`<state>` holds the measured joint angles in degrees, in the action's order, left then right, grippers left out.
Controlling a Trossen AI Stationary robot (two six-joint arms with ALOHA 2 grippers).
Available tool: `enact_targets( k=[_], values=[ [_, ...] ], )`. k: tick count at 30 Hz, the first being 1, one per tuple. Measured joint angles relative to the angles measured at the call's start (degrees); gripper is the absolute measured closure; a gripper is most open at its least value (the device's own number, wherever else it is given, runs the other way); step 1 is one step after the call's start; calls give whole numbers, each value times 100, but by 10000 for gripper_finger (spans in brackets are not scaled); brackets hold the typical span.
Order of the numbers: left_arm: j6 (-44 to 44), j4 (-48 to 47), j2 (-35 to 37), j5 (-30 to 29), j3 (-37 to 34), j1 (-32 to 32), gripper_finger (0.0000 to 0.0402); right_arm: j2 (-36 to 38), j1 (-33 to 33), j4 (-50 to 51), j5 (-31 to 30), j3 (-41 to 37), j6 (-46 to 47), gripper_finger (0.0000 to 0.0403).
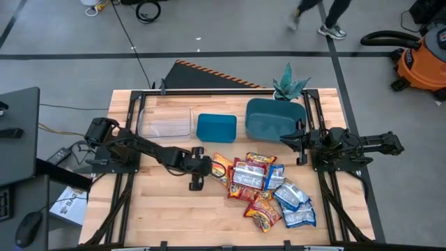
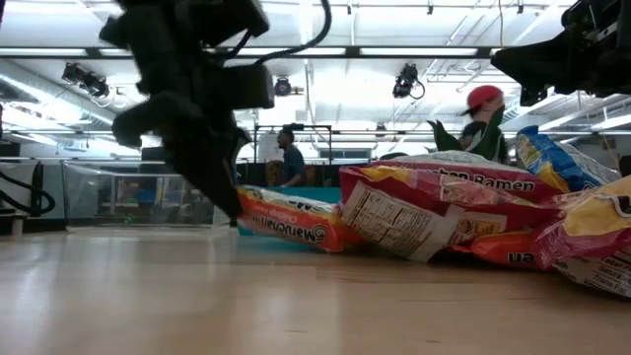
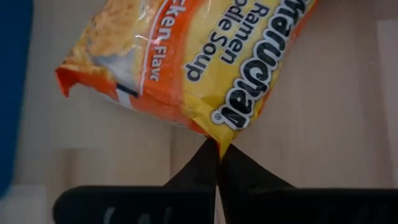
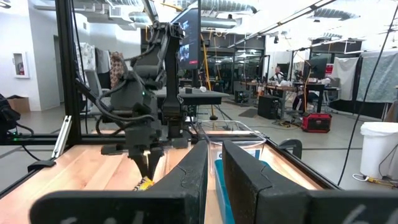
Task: Sort Maruchan noodles
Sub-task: Put the orange noodle pack into the transparent bin
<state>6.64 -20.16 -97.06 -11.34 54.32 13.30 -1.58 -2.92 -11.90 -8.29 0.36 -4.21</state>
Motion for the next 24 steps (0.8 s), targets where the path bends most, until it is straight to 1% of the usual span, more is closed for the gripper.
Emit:
enact_targets(
  k=[4, 8, 10, 15, 19, 24],
  values=[
    [-287, -1226, 0, -151, 660, 0, 394, 0, 0, 2, 0, 1, 0, 348],
    [-413, -2468, 10, -526, 1309, 0, 395, 0, 0, 0, 0, 0, -2, 348],
    [-423, -2959, 123, -733, 1474, -1, 395, 0, 0, 2, 0, 2, -2, 348],
    [-137, -3444, 871, -938, 1426, -205, 395, 2, 0, 2, 0, 2, -1, 348],
    [85, -3488, 1683, -1043, 1412, -362, 396, 0, 0, 2, 0, 2, 0, 348],
    [287, -3729, 2650, -1480, 1409, -639, 396, 0, -2, 0, 0, 1, -1, 348]
  ],
)
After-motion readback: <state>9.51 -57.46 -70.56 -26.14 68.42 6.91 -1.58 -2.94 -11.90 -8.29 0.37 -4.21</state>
